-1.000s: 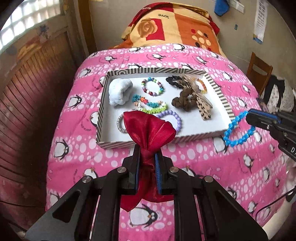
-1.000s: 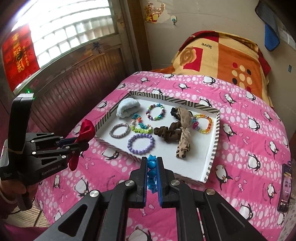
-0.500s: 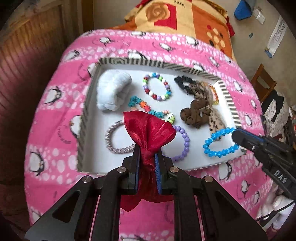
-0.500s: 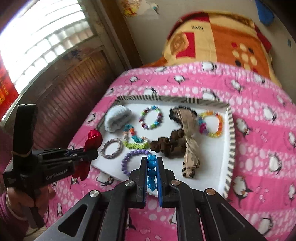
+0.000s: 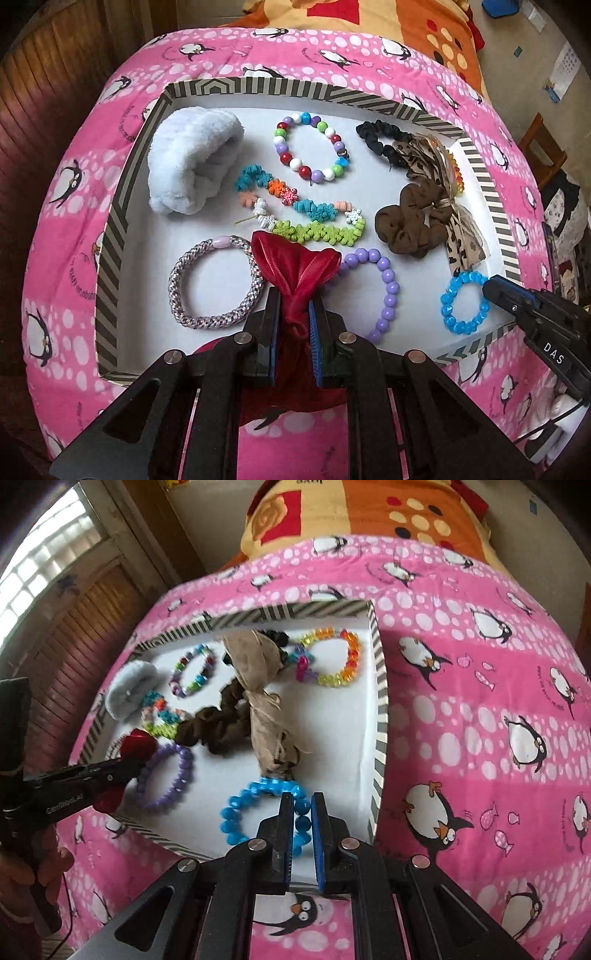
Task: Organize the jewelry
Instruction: 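Carry the red bow and blue bracelet into the tray and open both grippers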
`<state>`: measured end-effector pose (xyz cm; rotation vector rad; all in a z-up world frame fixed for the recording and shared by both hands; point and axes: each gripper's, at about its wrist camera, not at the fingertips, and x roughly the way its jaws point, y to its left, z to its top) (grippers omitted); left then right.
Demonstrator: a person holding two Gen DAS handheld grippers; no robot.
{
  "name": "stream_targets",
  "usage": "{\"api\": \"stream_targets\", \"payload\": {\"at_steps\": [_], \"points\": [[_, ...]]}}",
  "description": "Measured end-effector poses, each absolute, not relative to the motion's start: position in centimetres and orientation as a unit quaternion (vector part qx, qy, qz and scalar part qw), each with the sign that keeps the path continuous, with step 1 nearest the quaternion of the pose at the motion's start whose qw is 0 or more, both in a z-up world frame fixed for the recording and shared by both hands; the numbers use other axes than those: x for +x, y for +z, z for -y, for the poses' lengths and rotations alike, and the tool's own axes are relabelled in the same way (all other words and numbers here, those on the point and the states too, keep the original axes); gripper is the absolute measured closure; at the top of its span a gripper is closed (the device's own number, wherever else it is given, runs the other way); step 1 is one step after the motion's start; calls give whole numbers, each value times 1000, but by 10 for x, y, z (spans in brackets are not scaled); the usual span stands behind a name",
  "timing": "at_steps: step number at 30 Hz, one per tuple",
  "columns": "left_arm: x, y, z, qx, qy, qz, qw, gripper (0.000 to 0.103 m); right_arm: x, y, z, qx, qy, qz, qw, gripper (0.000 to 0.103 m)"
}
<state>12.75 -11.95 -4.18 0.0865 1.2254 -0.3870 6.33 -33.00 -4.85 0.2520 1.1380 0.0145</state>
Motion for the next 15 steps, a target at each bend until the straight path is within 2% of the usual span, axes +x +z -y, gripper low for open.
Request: {"api": "stream_targets", "payload": {"at_steps": [2,3,4,5,7,9,15], "points": [[127,-40,118,34,-177,-573,799,90,62,-48,331,128,9,-534,836,81],[126,-39,116,30,-175,-575,799,86,60,-46,330,133,13,-528,838,73],[125,-37,113,24,-173,-578,797,81,57,-43,329,136,16,-524,841,68],[123,-35,112,21,-171,-578,798,79,55,-39,327,137,20,-519,843,68],[118,-30,110,23,-166,-573,802,62,48,-30,321,135,27,-510,849,68],[111,-22,108,23,-164,-565,808,56,42,-22,316,137,31,-500,855,68],[83,-2,105,43,-148,-544,825,55,21,0,299,131,35,-469,873,67]]}}
